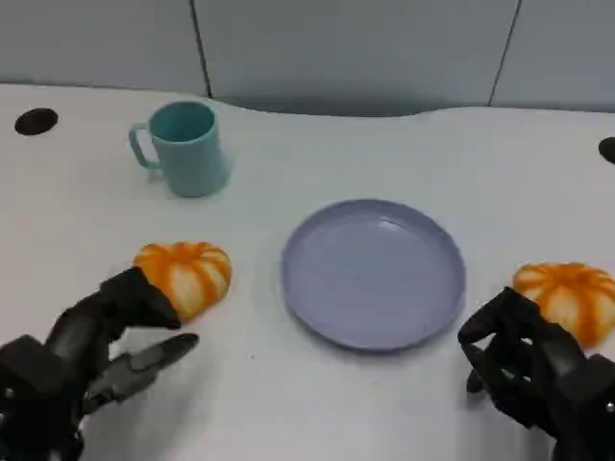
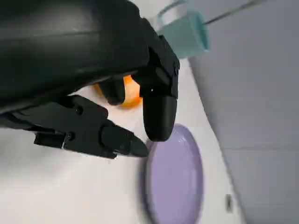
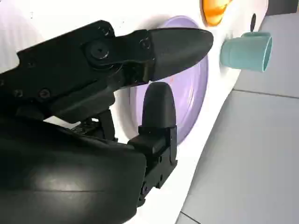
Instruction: Grasp the bread from the table and place it into the plate.
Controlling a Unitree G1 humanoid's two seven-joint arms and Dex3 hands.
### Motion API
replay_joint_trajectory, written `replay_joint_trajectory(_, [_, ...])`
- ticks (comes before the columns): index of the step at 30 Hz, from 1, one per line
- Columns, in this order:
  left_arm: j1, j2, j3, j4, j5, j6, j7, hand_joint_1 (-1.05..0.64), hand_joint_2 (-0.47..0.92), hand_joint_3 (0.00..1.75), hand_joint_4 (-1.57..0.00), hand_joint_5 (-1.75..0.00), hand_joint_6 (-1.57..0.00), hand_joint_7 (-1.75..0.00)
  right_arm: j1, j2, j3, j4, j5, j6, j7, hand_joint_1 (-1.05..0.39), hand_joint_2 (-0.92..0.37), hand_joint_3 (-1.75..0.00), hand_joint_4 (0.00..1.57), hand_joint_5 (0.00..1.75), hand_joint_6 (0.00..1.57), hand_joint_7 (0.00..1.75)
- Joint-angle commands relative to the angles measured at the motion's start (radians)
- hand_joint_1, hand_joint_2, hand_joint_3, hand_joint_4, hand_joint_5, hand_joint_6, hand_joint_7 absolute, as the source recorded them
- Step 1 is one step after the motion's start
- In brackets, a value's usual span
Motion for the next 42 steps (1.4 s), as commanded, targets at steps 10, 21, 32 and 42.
replay_joint_trajectory(10, [-0.228, 0.323, -0.177, -0.037, 0.672, -0.062, 0.234, -0.49, 0.86, 0.0, -0.41, -1.1, -0.52, -0.69, -0.012, 0.018, 0.004, -0.012, -0.012, 0.039, -0.01, -0.26, -0.92, -0.34, 0.6, 1.75, 0.38, 1.75])
replay_joint_trajectory(21, [-0.575, 0.342, -0.441, 0.368, 0.811, 0.102, 0.017, -0.81, 0.89, 0.0, 0.0, -0.02, -0.09, 0.0, 0.01, 0.024, 0.001, -0.051, -0.008, 0.067, -0.004, -0.27, -0.92, -0.34, 0.59, 1.75, 0.37, 1.75])
replay_joint_trajectory(32, [-0.79, 0.16, -0.565, 0.854, 0.78, 0.195, 0.067, -0.82, 0.86, 0.0, 0.0, 0.0, -0.04, -0.01, 0.04, 0.014, 0.004, -0.091, -0.023, 0.079, -0.005, -0.25, -0.92, -0.34, 0.57, 1.75, 0.36, 1.75])
replay_joint_trajectory(42, [-0.835, 0.07, -0.588, 1.018, 0.73, 0.207, 0.137, -0.72, 0.8, 0.0, -0.07, -0.03, -0.14, -0.04, 0.053, 0.012, -0.005, -0.105, -0.001, 0.077, 0.015, -0.25, -0.92, -0.35, 0.56, 1.75, 0.36, 1.75])
